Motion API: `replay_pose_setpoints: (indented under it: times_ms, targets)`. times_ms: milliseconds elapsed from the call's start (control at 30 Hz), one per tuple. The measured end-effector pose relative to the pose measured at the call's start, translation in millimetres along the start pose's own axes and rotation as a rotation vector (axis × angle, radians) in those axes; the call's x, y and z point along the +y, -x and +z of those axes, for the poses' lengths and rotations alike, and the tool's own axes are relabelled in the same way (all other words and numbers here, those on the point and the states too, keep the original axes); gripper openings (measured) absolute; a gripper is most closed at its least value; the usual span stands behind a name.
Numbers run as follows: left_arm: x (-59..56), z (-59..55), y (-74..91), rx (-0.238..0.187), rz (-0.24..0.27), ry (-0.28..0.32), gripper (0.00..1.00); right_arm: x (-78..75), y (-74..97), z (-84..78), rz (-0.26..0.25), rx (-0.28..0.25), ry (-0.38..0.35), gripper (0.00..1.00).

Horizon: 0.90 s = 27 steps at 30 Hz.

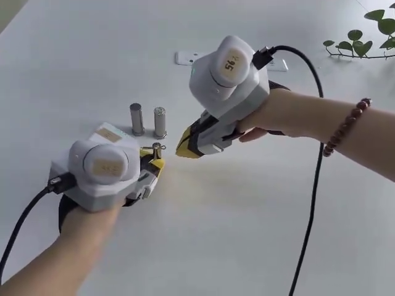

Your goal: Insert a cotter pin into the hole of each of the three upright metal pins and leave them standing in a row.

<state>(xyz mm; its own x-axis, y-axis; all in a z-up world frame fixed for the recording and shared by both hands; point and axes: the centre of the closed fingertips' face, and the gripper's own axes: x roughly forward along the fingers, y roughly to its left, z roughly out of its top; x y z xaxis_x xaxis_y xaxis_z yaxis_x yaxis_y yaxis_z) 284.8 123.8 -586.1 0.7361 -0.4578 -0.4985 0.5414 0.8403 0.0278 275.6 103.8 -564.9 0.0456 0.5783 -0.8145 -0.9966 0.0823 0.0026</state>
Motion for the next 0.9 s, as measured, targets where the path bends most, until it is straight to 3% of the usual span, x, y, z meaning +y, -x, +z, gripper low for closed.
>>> replay_pose_setpoints:
  times_ms: [600, 733, 900]
  targets:
    - [1.2, -1.5, 2.1, 0.006, -0.018, 0.03, 0.08, -1.8, 0.3, -7.8, -0.032, -0.013, -0.093, 0.0]
    - [2.8, -2.9, 1.8, 0.011, -0.016, 0.026, 0.14, -2.6, 0.8, -8.9, -0.044, -0.014, -0.108, 0.0]
    - [2.2, 1.3, 4.0, -0.003, -0.021, 0.067, 0.22, -11.0, 4.0, -8.4, -0.077, -0.034, -0.134, 0.0]
